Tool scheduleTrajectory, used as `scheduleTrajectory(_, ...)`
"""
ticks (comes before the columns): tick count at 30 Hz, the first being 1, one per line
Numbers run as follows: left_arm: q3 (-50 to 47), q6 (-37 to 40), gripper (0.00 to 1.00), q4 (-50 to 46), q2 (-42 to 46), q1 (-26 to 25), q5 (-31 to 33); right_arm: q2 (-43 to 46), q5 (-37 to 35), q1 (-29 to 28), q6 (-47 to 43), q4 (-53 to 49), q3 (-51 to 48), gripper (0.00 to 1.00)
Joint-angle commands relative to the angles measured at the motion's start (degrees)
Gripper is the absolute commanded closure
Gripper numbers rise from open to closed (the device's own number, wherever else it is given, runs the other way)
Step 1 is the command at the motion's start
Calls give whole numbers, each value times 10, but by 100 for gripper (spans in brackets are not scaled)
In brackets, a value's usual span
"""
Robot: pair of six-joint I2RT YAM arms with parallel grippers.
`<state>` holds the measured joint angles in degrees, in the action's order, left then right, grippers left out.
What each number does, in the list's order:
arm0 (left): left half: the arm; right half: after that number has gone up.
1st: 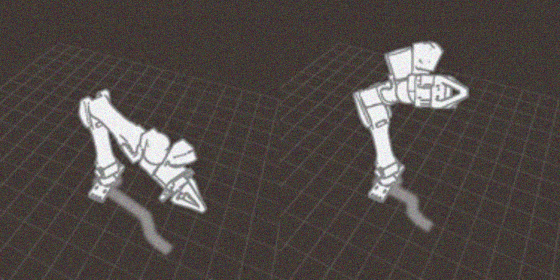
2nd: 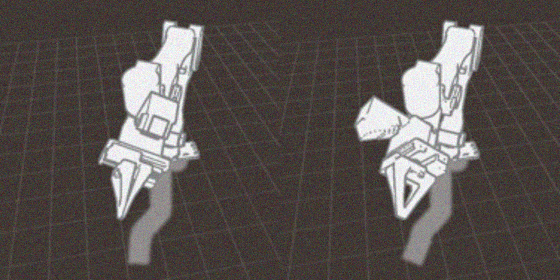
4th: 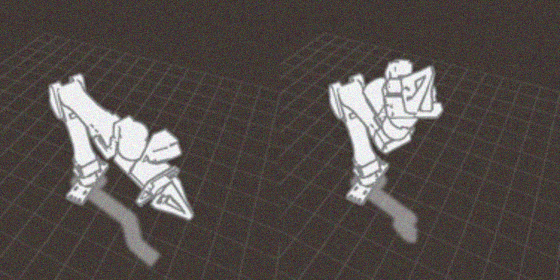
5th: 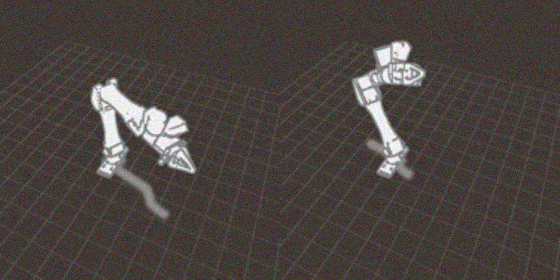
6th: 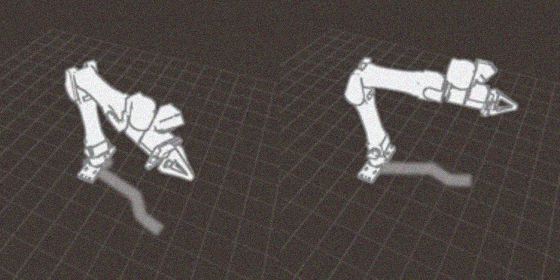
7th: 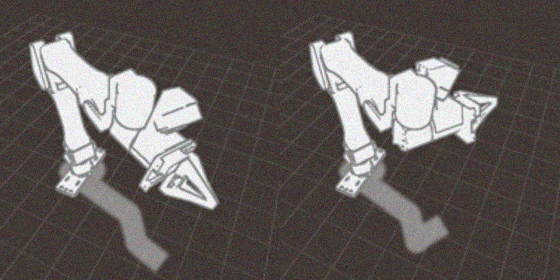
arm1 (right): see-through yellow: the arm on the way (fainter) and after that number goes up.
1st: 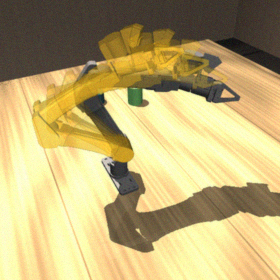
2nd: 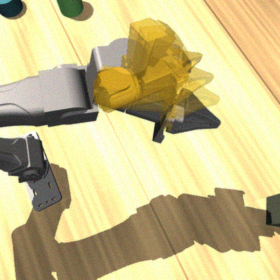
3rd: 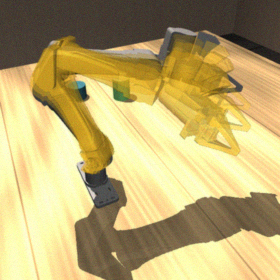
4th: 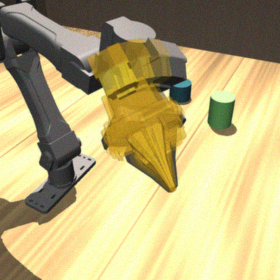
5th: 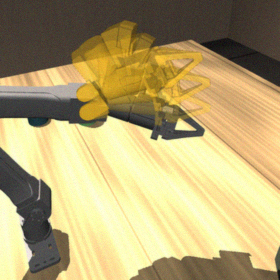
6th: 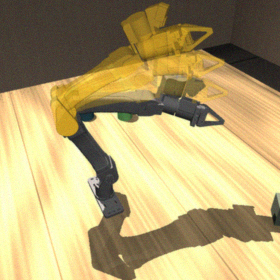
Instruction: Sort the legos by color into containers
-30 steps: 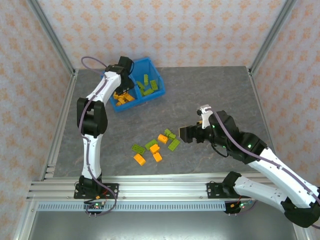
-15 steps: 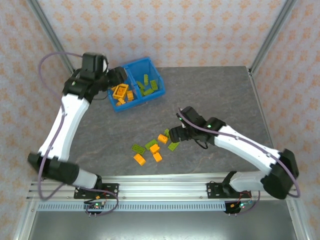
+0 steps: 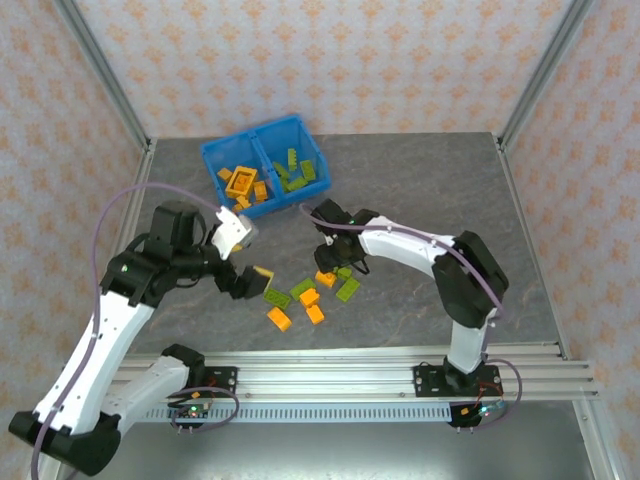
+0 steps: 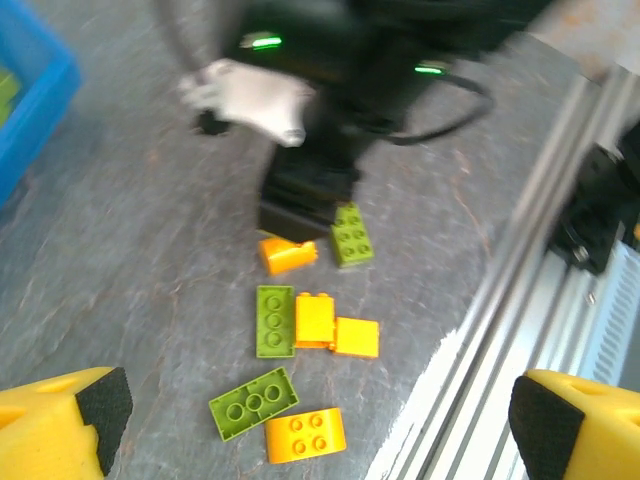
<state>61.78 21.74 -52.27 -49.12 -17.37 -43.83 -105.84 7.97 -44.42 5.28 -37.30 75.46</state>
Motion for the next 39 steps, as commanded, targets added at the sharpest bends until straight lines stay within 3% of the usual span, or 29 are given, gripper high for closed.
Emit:
scheduleTrajectory(1, -16, 97, 0, -8, 25, -9, -49, -25, 0, 12, -5, -1, 19, 44)
scheduleTrajectory(8, -30, 97, 0, 15, 20, -12, -67, -40, 33, 19, 2, 16, 6, 61)
scheduleTrajectory(13, -29, 101, 0, 14, 11, -12, -57, -27, 39, 24, 18, 6, 19, 82)
scheduleTrajectory(19, -29, 14, 0, 66, 29, -12, 5, 61, 18, 24, 45, 20, 67, 82)
scheduleTrajectory(24, -32, -57, 0, 116, 54, -13, 51, 65, -22, 24, 67, 74, 141, 82)
scheduleTrajectory(30, -27, -141, 0, 117, 60, -12, 173, -82, -106, 34, 61, 88, 320, 81)
scheduleTrajectory(36, -31, -241, 0, 117, 64, -13, 276, -291, -128, 54, 47, 31, 571, 81)
scheduleTrajectory(39, -27, -273, 0, 102, 58, -13, 303, -388, -104, 58, 38, -8, 699, 79)
